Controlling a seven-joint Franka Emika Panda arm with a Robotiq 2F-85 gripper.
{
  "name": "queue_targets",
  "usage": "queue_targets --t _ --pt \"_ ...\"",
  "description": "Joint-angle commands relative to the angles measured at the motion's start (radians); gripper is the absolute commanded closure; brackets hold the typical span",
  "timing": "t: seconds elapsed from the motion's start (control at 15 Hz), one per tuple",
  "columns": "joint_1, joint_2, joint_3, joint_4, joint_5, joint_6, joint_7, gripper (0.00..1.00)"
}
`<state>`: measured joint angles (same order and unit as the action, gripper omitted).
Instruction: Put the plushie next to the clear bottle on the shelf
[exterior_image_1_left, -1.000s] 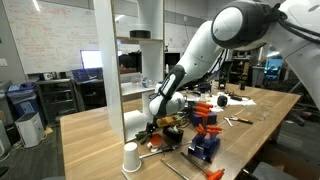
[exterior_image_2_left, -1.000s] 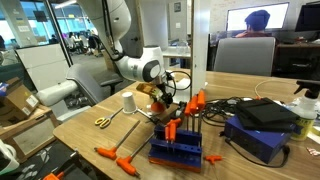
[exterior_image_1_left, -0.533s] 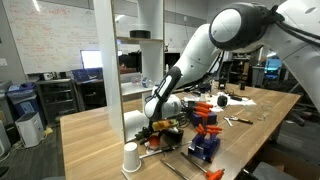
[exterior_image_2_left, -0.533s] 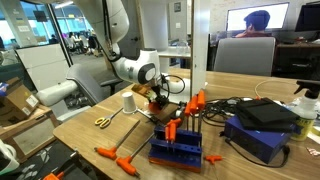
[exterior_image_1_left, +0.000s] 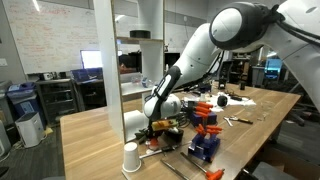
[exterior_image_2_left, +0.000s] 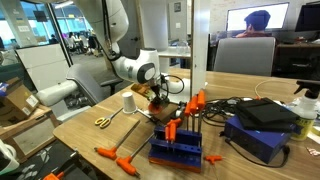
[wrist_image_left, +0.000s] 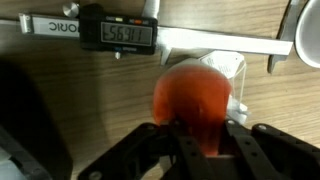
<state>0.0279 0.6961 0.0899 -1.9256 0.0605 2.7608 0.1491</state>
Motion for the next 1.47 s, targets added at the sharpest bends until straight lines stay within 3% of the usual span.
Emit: queue_targets --t 0.0,0.07,0.87,1.4 --pt "0.005 -0.050 -0.004 -0.011 0.029 -0.055 -0.012 1.00" --pt "0.007 -0.065 -0.008 -0.018 0.028 -0.067 -0.008 0.97" --pt "0.054 -0.426 -0.062 -0.127 -0.033 -0.307 0.054 0.96" --pt "0.087 -0.642 -0.054 -0.128 -0.244 -0.366 0.161 0.96"
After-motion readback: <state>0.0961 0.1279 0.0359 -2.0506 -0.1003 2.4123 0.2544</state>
